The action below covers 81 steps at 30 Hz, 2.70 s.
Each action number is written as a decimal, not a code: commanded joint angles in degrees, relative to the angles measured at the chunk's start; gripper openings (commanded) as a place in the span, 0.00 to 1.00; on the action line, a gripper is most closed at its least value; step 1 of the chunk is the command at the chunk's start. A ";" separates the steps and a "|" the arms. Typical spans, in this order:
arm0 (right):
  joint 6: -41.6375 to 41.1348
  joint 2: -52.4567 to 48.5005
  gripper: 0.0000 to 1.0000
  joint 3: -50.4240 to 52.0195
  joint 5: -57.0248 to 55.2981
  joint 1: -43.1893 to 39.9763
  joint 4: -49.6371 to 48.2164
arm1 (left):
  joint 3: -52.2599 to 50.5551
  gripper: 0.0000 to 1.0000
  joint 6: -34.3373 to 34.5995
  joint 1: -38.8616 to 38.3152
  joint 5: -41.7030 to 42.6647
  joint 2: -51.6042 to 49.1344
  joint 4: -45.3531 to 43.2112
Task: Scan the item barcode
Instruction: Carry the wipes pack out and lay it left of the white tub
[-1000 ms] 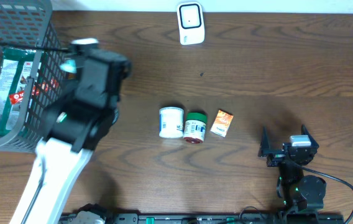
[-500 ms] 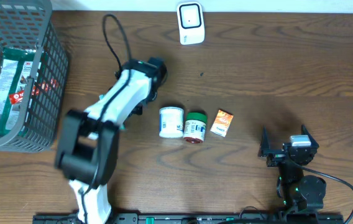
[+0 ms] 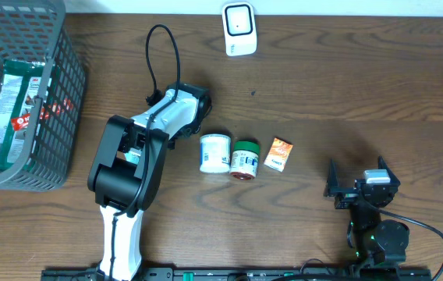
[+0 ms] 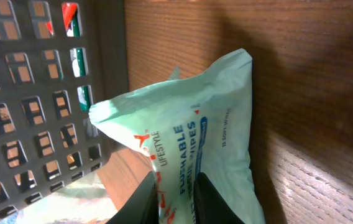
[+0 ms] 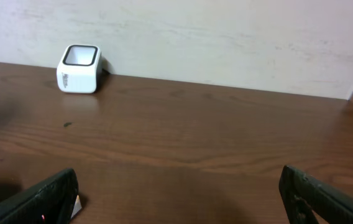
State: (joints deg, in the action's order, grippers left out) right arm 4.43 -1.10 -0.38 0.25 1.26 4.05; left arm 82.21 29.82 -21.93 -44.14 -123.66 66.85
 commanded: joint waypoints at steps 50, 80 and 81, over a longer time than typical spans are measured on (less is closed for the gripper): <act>0.35 0.07 0.99 0.07 -0.13 -0.79 0.24 | -19.08 0.54 -9.40 17.90 28.81 16.79 -31.61; 0.35 0.07 0.99 0.07 -0.13 -0.79 0.24 | -21.62 0.28 -8.13 18.01 28.00 13.51 -29.90; 0.35 0.07 0.99 0.07 -0.13 -0.79 0.24 | -21.27 0.19 -8.13 18.01 28.02 13.81 -29.59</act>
State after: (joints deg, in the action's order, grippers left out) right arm 4.43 -1.10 -0.38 0.25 1.26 4.05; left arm 62.02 21.08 -4.43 -18.81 -106.98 36.36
